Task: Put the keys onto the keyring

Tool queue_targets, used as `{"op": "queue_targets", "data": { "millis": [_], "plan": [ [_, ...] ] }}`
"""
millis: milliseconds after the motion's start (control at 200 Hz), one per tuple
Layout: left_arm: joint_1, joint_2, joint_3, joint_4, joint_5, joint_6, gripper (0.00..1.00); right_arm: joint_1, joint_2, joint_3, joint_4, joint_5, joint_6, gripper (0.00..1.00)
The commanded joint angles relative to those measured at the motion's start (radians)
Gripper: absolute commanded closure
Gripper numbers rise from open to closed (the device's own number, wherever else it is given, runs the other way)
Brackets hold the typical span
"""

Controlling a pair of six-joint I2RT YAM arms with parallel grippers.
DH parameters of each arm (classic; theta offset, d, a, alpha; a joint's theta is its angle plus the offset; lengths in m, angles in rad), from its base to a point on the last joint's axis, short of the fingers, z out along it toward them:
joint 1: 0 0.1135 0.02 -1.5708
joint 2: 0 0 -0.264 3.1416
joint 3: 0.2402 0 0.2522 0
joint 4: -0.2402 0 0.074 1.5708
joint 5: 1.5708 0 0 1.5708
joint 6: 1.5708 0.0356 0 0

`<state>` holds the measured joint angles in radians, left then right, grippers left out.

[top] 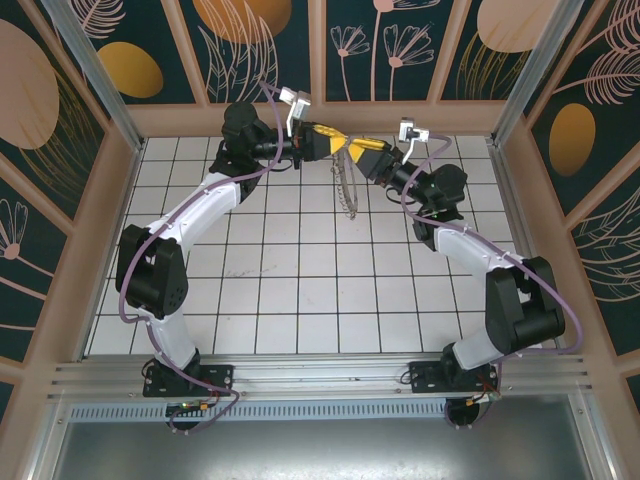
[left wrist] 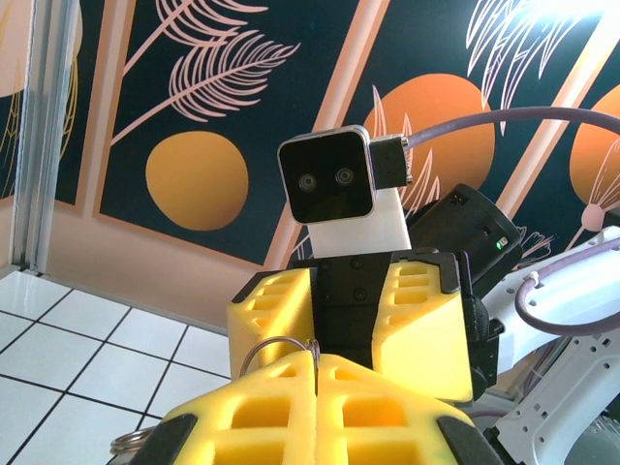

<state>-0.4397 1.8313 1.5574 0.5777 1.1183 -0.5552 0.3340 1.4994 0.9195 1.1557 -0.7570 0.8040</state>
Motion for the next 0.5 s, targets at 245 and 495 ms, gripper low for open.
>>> {"op": "queue_targets", "data": {
  "millis": [245, 495],
  "plan": [
    [-0.005, -0.041, 0.004, 0.065, 0.010, -0.017, 1.00, 0.026, 0.041, 0.032, 0.077, -0.001, 0.025, 0.66],
    [-0.008, -0.040, -0.004, 0.074, 0.014, -0.024, 1.00, 0.028, 0.053, 0.057, 0.071, 0.003, 0.028, 0.76]
  ]
}}
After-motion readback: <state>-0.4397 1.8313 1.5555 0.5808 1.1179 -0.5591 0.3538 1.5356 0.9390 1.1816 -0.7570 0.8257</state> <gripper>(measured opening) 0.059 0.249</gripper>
